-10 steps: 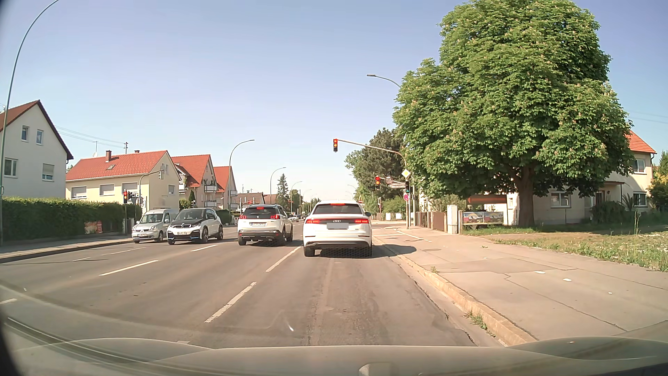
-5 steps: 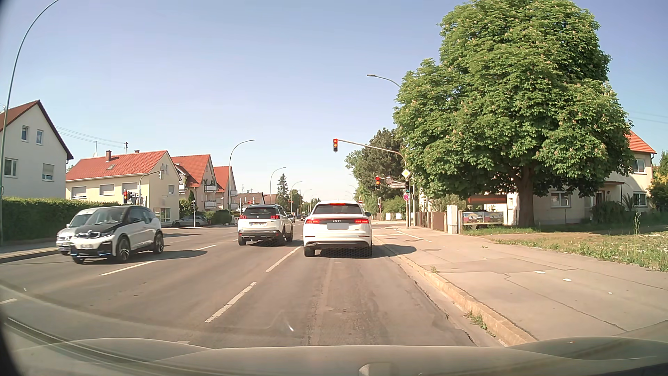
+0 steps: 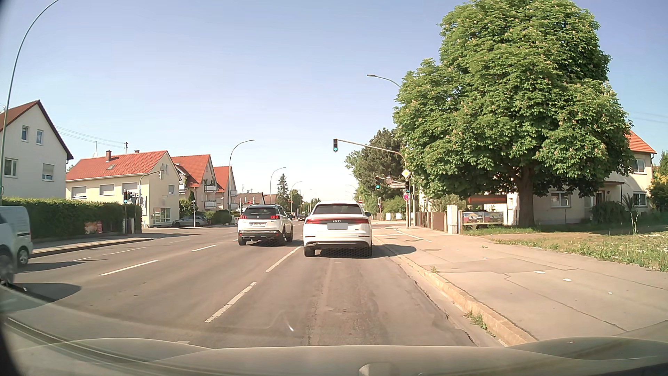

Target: Follow the waypoints while adhering to traffic rules and regulations

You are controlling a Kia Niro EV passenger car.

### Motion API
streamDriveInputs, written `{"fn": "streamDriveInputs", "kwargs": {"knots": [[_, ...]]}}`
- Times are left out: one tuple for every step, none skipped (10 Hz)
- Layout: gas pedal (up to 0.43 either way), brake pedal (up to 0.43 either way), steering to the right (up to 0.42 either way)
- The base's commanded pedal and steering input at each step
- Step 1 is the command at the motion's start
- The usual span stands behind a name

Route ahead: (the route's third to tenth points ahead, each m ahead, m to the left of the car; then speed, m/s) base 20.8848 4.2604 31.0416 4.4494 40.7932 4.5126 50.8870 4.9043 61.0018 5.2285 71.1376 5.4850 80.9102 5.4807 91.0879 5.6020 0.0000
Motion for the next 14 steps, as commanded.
{"fn": "streamDriveInputs", "kwargs": {"knots": [[0.000,0.128,0.006],[0.000,0.128,0.006],[0.000,0.128,0.006],[0.000,0.128,0.006],[0.000,0.128,0.006],[0.000,0.128,0.006],[0.000,0.122,0.006],[0.000,0.128,0.006],[0.000,0.128,0.006],[0.000,0.128,0.006],[0.000,0.122,0.006],[0.000,0.110,0.006],[0.000,0.079,0.006],[0.000,0.049,0.006]]}}
